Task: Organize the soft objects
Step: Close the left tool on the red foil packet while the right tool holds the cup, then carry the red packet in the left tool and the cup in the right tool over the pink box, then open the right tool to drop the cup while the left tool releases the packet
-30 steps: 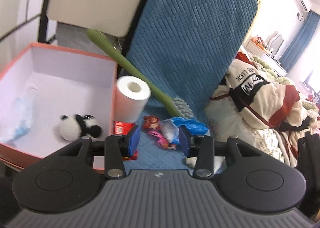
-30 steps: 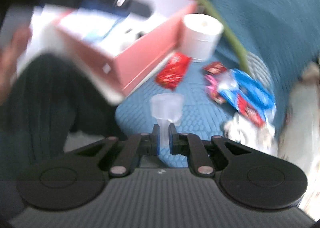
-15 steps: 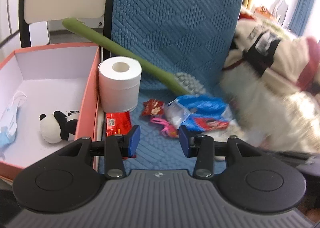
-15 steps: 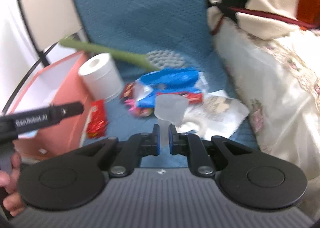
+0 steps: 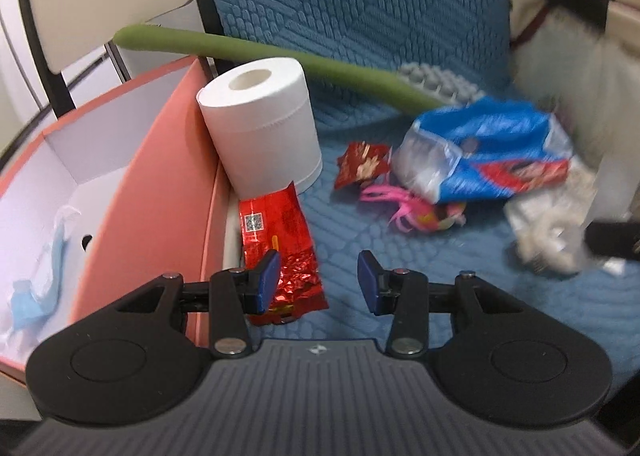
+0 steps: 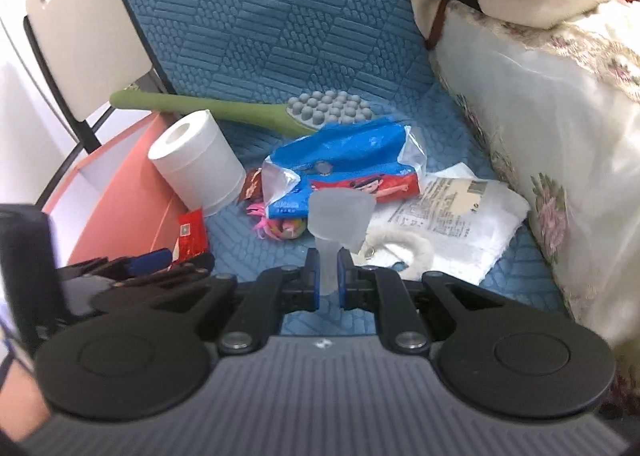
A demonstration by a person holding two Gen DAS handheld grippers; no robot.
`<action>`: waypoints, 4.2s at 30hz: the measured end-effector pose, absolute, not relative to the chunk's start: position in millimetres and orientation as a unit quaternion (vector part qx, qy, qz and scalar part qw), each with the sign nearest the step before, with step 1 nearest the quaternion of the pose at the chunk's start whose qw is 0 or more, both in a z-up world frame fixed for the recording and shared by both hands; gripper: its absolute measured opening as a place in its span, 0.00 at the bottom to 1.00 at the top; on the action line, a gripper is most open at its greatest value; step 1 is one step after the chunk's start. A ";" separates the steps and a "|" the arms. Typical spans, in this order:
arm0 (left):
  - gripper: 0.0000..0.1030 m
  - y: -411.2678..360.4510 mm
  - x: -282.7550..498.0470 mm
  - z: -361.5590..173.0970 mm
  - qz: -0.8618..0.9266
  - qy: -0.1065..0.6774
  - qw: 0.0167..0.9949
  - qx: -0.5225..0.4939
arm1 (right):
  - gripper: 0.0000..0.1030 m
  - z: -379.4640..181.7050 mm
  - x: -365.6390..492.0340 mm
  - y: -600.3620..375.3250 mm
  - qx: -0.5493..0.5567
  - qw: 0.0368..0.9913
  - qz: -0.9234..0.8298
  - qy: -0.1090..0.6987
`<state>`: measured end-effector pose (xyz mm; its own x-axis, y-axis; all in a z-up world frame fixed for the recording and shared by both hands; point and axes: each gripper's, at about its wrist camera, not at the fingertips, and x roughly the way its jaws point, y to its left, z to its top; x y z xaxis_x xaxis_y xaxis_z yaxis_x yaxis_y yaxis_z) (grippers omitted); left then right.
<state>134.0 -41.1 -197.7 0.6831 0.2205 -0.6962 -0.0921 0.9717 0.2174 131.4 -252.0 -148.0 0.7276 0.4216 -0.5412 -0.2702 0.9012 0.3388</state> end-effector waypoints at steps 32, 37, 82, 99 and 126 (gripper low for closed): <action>0.37 -26.3 128.1 -202.5 0.065 0.359 0.929 0.061 | 0.12 -156.6 133.3 -222.7 0.090 0.912 0.202 0.346; 0.37 -28.5 118.8 -183.7 0.032 0.352 0.935 0.011 | 0.12 -157.5 133.3 -220.6 0.085 0.914 0.192 0.347; 0.37 197.5 60.1 60.6 0.067 0.226 0.962 -0.139 | 0.12 72.5 98.8 -17.1 0.033 0.918 0.329 0.218; 0.37 325.0 43.9 -71.0 0.126 0.413 0.875 -0.220 | 0.12 -55.9 125.1 104.0 -0.082 0.852 0.331 0.397; 0.49 285.7 14.9 -12.9 0.128 0.322 0.918 -0.191 | 0.38 -6.2 101.6 42.1 -0.001 0.885 0.338 0.321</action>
